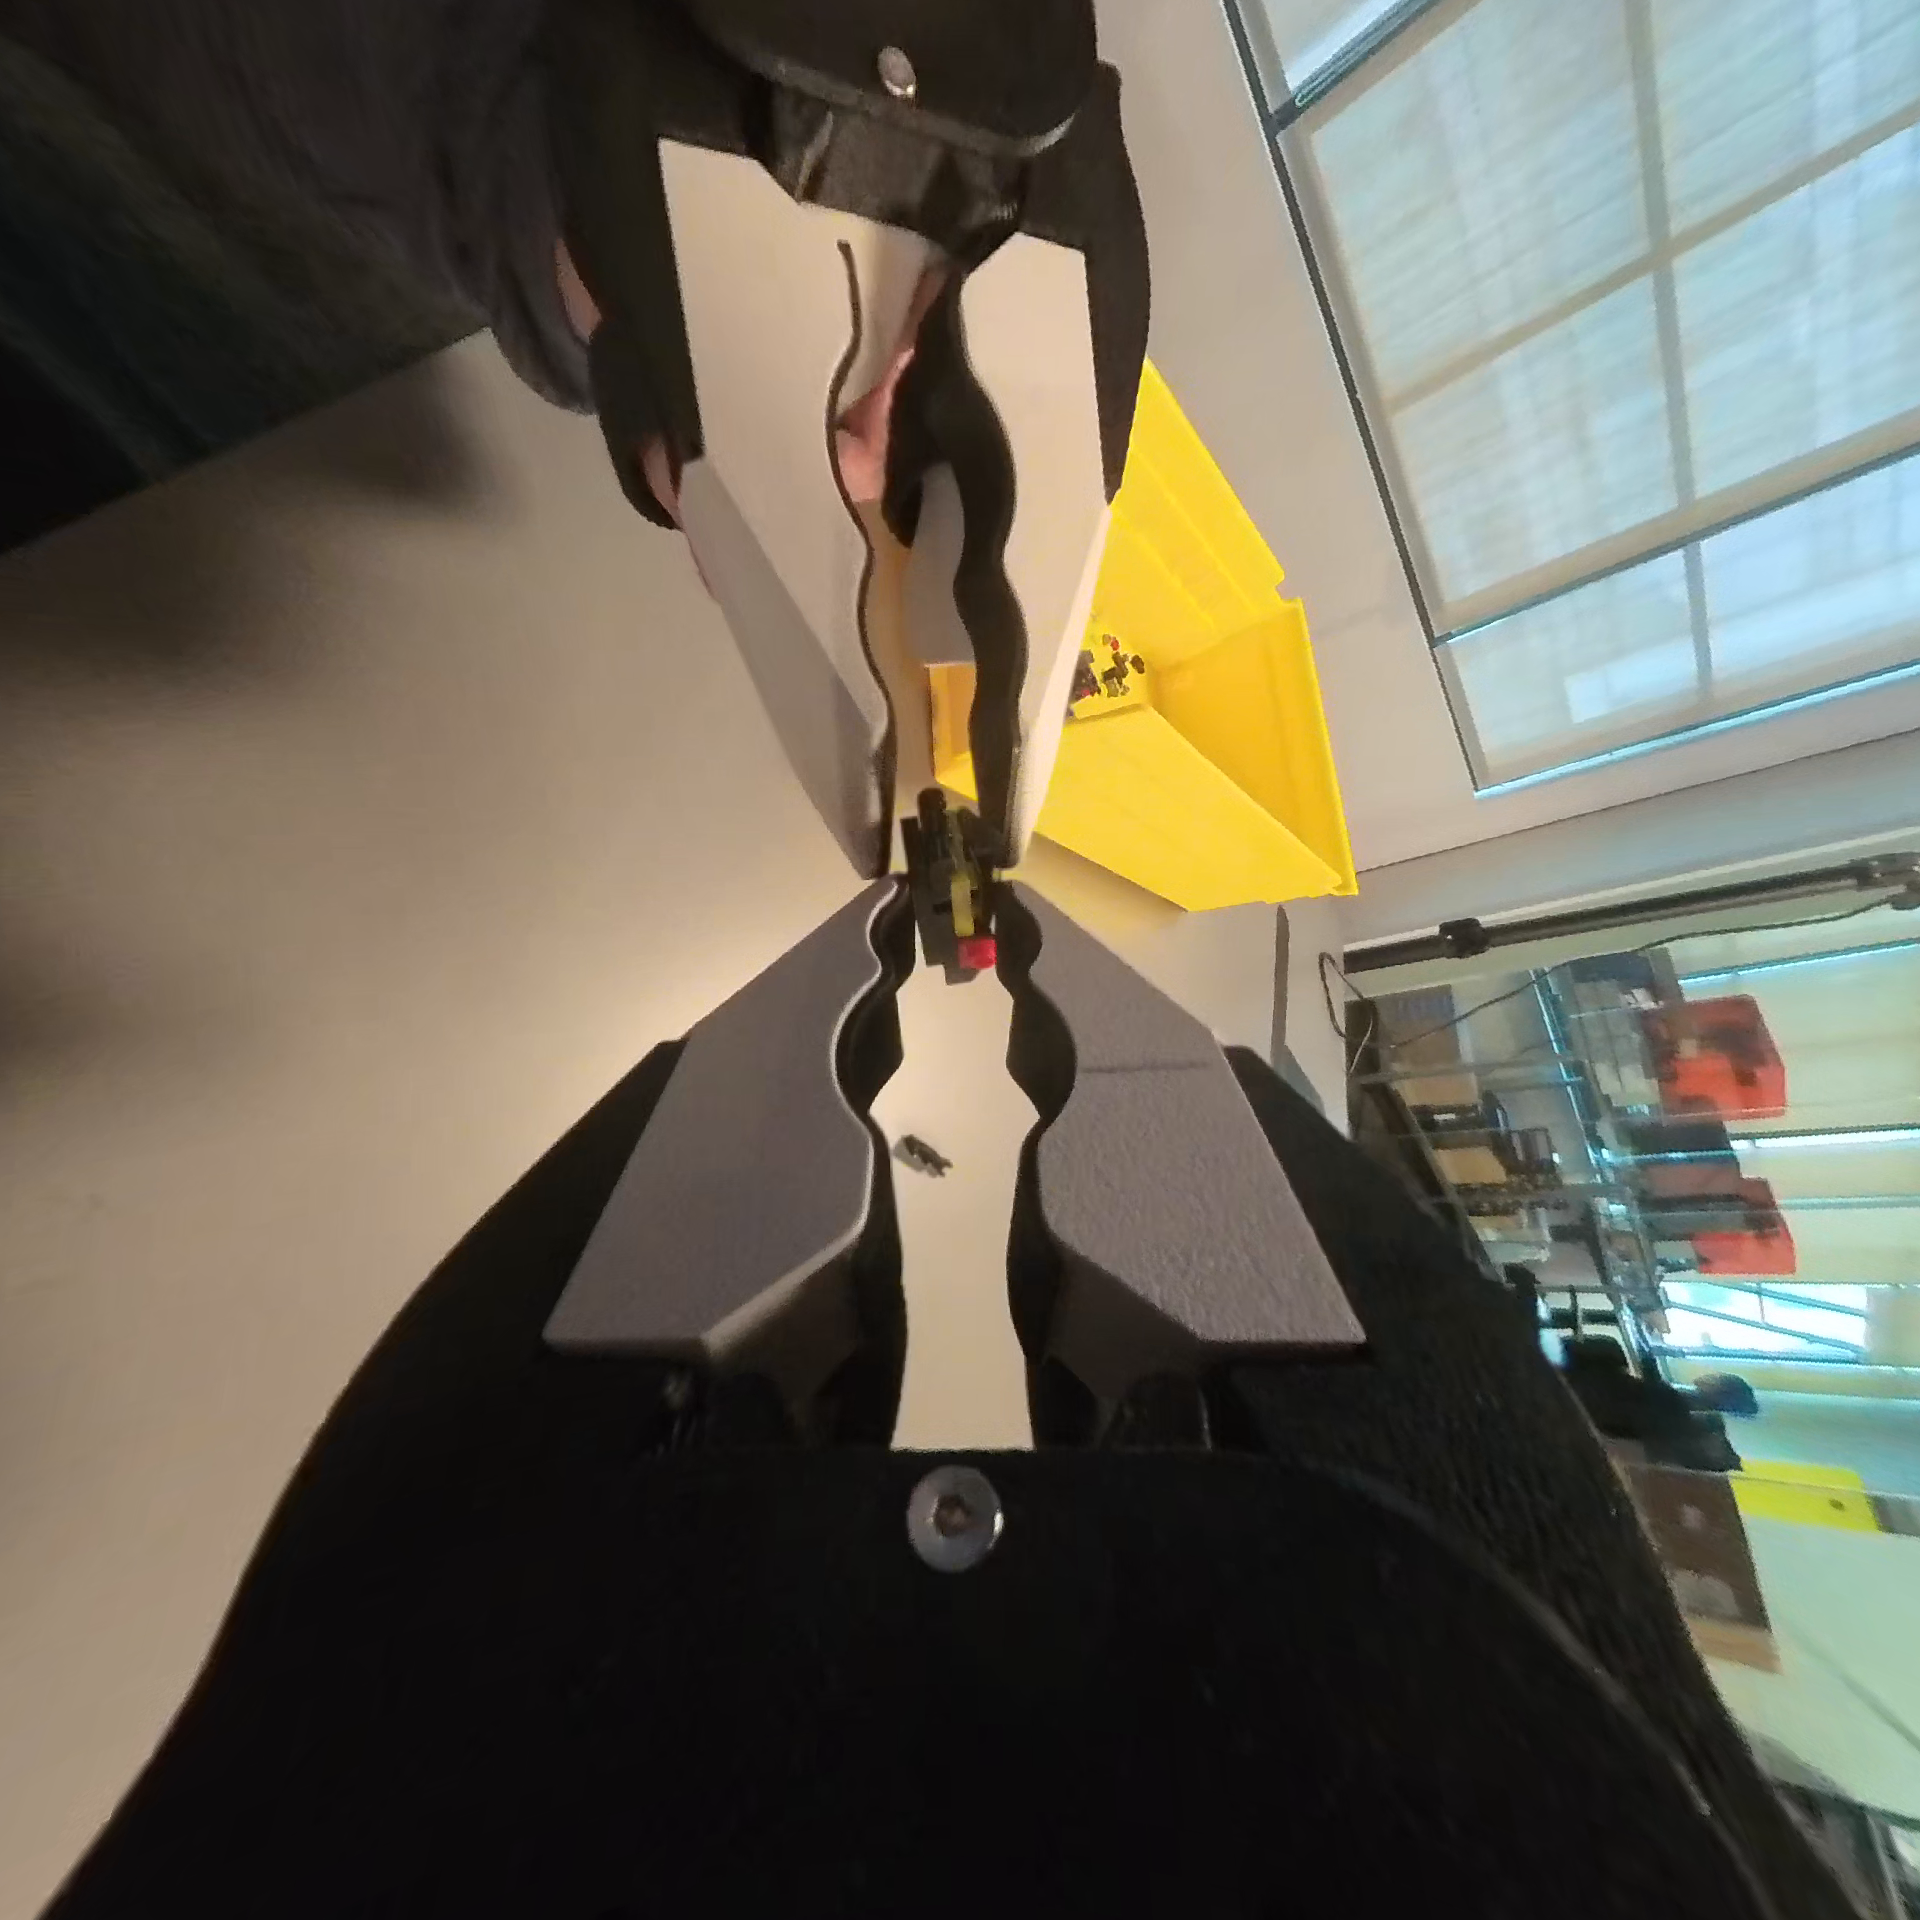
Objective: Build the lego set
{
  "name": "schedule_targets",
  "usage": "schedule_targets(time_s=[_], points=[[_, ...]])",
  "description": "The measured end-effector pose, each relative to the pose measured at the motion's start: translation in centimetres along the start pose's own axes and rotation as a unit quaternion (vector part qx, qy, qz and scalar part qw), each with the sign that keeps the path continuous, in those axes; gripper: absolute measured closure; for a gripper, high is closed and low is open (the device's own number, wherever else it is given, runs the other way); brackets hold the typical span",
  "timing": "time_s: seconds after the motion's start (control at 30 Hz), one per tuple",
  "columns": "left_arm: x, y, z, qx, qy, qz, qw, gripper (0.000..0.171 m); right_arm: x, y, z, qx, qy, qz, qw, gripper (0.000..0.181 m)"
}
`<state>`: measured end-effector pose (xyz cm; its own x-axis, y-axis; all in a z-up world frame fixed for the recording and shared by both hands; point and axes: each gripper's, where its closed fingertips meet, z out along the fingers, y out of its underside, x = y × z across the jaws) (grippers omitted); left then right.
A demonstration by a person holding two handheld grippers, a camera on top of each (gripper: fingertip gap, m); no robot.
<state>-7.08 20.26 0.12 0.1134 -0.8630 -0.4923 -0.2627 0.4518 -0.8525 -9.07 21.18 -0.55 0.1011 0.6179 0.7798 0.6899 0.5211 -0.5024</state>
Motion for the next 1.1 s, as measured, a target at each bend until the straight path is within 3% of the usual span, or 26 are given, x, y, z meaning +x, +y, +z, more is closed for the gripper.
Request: schedule_targets(time_s=[0.27, 0.47, 0.57, 0.8, 0.93, 1.1], points=[[-0.4, 0.3, 0.1, -0.022, -0.022, 0.014, 0.999, 0.159, 0.2, 0.7, 0.1, -0.01, 0.02, 0.005, 1.0, 0.167], [-1.2, 0.4, 0.4, -0.03, -0.055, 0.006, 0.998, 0.16, 1.3, 1.2, 0.1, -0.066, 0.103, -0.091, 0.988, 0.169], [-1.0, 0.6, 0.5, -0.035, -0.054, 0.008, 0.998, 0.16, 1.1, 1.3, 0.0, -0.08, 0.111, -0.127, 0.982, 0.169], [-0.2, 0.7, 0.1, -0.029, -0.038, 0.005, 0.999, 0.16, 0.3, 1.1, -0.1, -0.032, 0.05, -0.025, 0.998, 0.166], [-0.1, 0.7, -0.2, -0.027, -0.032, 0.002, 0.999, 0.16, 0.2, 0.6, -0.5, 0.002, 0.037, -0.008, 0.999, 0.155], [0.2, 0.5, -0.3, -0.022, -0.019, -0.003, 1.0, 0.159, 0.1, 0.3, -0.9, 0.023, 0.032, -0.017, 0.999, 0.169]])
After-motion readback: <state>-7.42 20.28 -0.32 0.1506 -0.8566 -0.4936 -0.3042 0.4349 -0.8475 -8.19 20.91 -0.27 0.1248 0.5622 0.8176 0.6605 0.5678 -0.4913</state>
